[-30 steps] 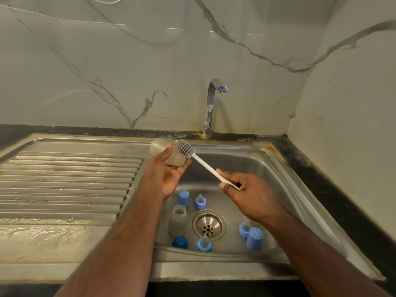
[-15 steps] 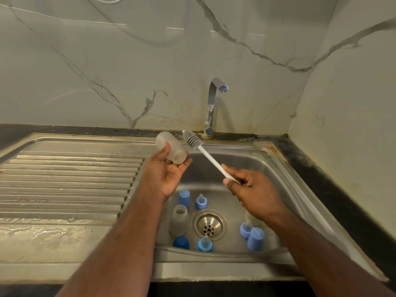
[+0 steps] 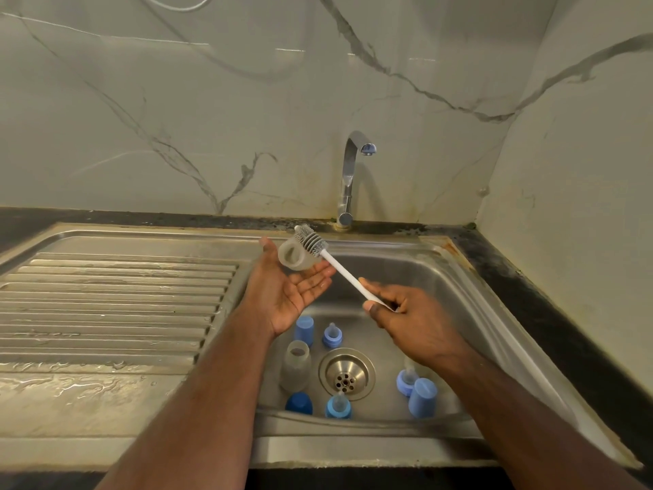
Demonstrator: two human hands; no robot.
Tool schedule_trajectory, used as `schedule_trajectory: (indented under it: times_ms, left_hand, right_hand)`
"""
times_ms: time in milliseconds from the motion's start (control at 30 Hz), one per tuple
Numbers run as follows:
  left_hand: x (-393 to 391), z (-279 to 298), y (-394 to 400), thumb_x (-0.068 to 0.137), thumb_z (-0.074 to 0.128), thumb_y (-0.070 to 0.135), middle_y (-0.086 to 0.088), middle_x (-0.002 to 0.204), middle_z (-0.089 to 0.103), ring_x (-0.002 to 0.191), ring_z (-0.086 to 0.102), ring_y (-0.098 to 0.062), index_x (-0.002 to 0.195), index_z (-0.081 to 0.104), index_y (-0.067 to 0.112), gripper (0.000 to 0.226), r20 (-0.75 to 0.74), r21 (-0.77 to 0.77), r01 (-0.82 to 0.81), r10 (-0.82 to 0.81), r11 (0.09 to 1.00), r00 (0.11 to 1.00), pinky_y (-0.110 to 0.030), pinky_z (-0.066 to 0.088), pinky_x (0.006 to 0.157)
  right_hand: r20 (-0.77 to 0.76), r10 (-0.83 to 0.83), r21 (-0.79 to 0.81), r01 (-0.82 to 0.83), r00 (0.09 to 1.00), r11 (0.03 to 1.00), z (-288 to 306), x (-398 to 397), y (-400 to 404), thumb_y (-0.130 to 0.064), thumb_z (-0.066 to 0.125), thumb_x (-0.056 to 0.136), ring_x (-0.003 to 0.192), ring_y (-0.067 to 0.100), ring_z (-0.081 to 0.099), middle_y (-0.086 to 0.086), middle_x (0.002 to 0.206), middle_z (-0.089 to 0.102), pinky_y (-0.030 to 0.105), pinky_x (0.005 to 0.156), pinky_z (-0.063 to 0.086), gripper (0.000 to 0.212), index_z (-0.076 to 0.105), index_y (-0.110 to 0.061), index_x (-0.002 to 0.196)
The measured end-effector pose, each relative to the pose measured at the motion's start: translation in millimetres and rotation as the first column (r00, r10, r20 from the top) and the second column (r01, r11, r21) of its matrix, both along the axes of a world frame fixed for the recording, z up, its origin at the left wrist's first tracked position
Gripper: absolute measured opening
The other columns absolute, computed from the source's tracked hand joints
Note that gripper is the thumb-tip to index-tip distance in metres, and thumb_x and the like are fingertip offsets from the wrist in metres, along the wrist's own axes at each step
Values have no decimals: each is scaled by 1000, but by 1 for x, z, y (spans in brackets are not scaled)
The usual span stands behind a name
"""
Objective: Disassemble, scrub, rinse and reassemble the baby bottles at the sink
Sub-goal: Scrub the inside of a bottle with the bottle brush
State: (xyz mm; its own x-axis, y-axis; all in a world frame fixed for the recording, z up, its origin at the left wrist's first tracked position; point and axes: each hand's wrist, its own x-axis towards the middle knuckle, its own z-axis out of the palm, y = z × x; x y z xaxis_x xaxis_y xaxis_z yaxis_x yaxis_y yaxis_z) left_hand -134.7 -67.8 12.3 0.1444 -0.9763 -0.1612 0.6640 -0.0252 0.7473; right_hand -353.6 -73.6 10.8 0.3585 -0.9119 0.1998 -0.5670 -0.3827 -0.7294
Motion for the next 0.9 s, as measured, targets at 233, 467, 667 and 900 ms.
schedule_trajectory:
  times_ms: [233, 467, 667, 900]
  left_hand:
    - [-8, -11, -3, 88, 72, 40, -8, 95, 73, 86, 74, -20, 137, 53, 18, 57, 412, -21, -39, 44, 999, 910, -35, 60, 76]
    - [-11, -11, -7, 59, 81, 62, -10, 122, 61, 111, 65, -28, 115, 54, 20, 76, 453, 9, -230, 201, 973, 869, -46, 62, 85]
    - [-11, -6, -4, 85, 61, 68, -12, 124, 55, 107, 63, -32, 134, 49, 24, 67, 384, 40, -253, 219, 967, 897, -37, 61, 65]
    - [-13, -2, -2, 88, 52, 71, -17, 119, 59, 93, 70, -31, 137, 46, 25, 68, 359, 76, -192, 153, 978, 921, -33, 60, 59]
  right_hand:
    - [108, -31, 53, 25, 994, 998, -1, -2, -4, -30, 62, 98, 57, 1, 50, -15, 69, 59, 24, 59, 43, 41, 57, -41, 138]
    - [134, -20, 63, 12, 991, 998, -2, 4, -1, -28, 60, 99, 60, 3, 50, -16, 72, 57, 24, 59, 43, 42, 56, -38, 140]
    - [47, 9, 21, -10, 999, 1000, -1, 4, 5, -31, 59, 99, 62, -9, 55, -26, 71, 54, 12, 61, 40, 40, 57, -39, 138]
    - [-21, -62, -11, 62, 998, 998, 3, 0, 3, -34, 58, 100, 81, 7, 63, -19, 106, 68, 17, 71, 52, 43, 53, -40, 142]
